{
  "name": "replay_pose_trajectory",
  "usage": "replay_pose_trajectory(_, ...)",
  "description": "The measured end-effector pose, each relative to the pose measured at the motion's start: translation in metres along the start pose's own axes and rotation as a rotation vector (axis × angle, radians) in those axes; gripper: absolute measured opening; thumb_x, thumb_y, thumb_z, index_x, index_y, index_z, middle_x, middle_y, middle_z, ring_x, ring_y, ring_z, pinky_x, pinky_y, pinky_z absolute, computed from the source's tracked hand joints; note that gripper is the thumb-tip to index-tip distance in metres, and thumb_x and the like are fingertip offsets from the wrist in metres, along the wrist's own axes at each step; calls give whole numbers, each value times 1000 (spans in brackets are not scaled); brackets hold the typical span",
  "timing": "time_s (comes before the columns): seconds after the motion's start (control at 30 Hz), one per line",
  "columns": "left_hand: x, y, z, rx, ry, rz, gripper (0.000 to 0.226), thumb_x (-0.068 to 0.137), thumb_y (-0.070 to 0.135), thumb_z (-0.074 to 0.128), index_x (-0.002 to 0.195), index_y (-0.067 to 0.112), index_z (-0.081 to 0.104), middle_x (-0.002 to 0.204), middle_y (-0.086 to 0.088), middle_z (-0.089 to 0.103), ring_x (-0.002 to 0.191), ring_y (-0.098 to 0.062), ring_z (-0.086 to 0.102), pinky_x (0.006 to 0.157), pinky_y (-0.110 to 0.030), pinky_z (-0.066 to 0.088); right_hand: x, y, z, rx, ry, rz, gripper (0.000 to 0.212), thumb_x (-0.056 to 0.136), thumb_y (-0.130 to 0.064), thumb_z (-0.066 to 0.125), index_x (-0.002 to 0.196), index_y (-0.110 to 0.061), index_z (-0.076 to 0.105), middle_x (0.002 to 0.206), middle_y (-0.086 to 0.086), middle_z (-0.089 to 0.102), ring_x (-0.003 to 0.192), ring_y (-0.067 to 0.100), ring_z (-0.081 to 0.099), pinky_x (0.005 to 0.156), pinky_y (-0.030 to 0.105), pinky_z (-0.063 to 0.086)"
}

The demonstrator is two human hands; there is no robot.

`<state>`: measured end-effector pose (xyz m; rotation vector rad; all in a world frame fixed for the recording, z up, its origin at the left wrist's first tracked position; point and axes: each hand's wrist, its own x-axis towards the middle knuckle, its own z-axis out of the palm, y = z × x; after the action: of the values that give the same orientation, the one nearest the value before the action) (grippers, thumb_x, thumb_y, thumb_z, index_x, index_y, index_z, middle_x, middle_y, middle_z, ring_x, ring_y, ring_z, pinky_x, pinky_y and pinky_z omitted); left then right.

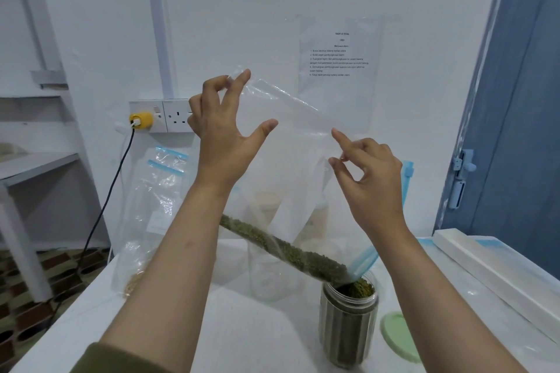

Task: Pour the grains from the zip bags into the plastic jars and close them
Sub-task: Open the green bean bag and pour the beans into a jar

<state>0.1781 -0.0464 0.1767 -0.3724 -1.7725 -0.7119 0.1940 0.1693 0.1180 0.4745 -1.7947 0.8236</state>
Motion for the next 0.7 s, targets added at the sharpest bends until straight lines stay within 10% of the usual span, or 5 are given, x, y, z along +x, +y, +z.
replay_pose_trajectory(0.43, -1, 0, 1, -12, -3, -3, 71, 80, 50, 72, 143, 27, 48, 132, -2, 42, 117, -15, 32, 96, -31, 27, 3, 2, 0, -36, -39, -1, 39, 90, -23, 65, 129, -27, 65, 90, -7, 61, 85, 15, 50, 83, 54, 46)
replay_pose_trajectory(0.7, -11, -7, 2, -6, 10, -33, 70, 81, 47, 74, 142, 25, 49, 131, -5, 42, 119, -21, 34, 99, -30, 24, -9, 3, 0, -183, -21, -75, 39, 90, -16, 68, 128, -26, 65, 129, 5, 54, 108, 16, 47, 99, 38, 33)
